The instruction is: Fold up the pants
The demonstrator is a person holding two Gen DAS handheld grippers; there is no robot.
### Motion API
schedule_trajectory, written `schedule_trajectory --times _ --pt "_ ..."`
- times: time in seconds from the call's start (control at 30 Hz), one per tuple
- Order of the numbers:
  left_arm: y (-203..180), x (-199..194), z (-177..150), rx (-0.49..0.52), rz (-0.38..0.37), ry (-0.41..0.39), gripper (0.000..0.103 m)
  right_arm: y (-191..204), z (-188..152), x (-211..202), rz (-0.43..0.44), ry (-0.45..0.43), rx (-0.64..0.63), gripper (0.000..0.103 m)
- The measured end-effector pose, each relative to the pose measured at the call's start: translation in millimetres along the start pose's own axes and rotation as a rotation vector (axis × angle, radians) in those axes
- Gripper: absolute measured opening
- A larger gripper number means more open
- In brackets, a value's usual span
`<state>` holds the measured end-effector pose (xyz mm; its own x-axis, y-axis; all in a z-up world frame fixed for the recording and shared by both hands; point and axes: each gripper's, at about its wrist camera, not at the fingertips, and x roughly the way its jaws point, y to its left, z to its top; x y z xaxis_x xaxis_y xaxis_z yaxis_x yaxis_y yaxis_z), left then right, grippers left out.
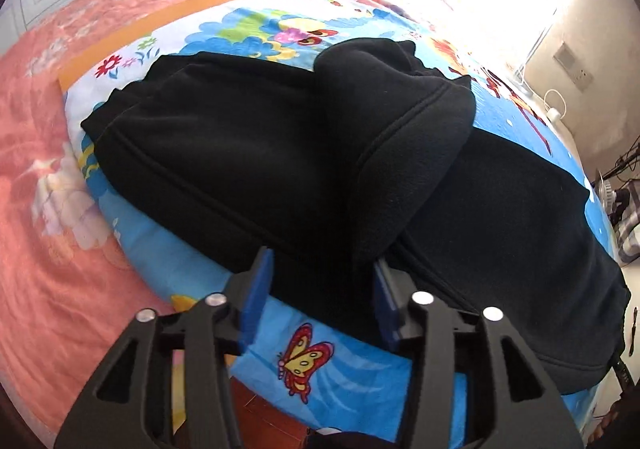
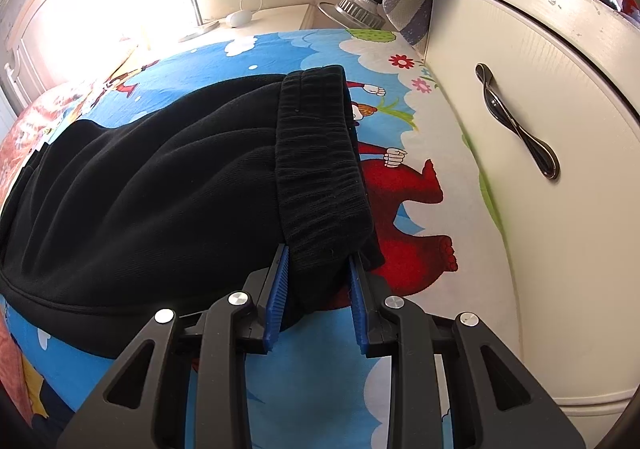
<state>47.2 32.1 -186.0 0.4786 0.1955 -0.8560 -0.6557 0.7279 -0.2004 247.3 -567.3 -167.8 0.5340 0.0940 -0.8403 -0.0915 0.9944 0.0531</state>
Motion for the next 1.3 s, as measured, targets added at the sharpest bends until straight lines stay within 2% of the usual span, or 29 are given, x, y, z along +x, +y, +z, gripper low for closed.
schedule_trajectory --times 0.1,0.2,0.3,0.4,0.47,0.57,0.67,0.87,0.9,0.93,0.97,1.03,1.07,1.13,1.2,1.3 --pt "12.6 0.6 0.9 -0.028 -0.042 0.016 0.061 -0.2 -1.2 -0.6 -0.001 -0.003 0.004 0.025" --pt "5.6 -2.2 1.9 0.006 -0.022 0.001 0.061 -0.4 -1.2 -0.1 -0.002 -0.006 0.009 0.026" --pt "-11.1 0.5 2.8 0.111 0.092 -0.003 0.063 -0.4 -1.2 0.1 -0.004 -0.005 0.004 0.026" --pt "-24.6 0.4 -1.6 0.16 0.22 -0.002 0.068 -2.3 -1.5 0.1 0.005 -0.004 0.006 0.026" --pt "-52.7 -10.0 -3.6 0.273 0.325 -0.057 0.068 -2.6 -1.3 0.0 0.007 -0.006 0.008 0.026" --pt "-100.1 -19.4 4.1 0.423 0.375 -0.176 0.067 -0.3 -1.0 0.2 -0.002 -0.009 0.003 0.026" --pt "-147.5 7.1 23.4 0.595 0.419 -0.222 0.068 0.1 -0.8 0.4 -0.003 -0.008 -0.004 0.026" --pt "-215.3 80.5 72.2 0.786 0.509 -0.166 0.067 -2.4 -0.8 1.1 0.014 -0.004 0.012 0.027" --pt "-219.6 95.7 81.7 0.796 0.547 -0.135 0.065 -1.9 -0.3 1.3 0.011 -0.003 0.01 0.027" --pt "-219.8 108.5 91.2 0.792 0.582 -0.109 0.055 -1.4 -0.2 1.3 0.009 -0.001 0.008 0.027" --pt "-216.7 116.5 100.2 0.765 0.579 -0.068 0.048 -1.3 0.1 1.4 0.009 0.001 0.007 0.027" --pt "-210.3 121.2 112.3 0.729 0.513 0.003 0.018 -1.7 0.1 1.5 0.012 0.002 0.004 0.027" --pt "-206.4 115.7 117.2 0.719 0.493 -0.001 0.012 -1.9 0.4 1.5 0.013 0.003 0.003 0.027" --pt "-187.6 80.1 131.6 0.604 0.39 -0.06 0.009 -1.9 1.4 0.6 0.009 0.003 0.003 0.027" --pt "-148.1 27.0 145.6 0.421 0.258 -0.139 0.008 5.6 3.4 -11.5 -0.024 -0.026 -0.028 0.027" --pt "-68.4 -31.8 147.7 0.174 0.109 -0.219 0.008 29.8 8.5 -49.8 -0.028 -0.179 -0.126 0.033"
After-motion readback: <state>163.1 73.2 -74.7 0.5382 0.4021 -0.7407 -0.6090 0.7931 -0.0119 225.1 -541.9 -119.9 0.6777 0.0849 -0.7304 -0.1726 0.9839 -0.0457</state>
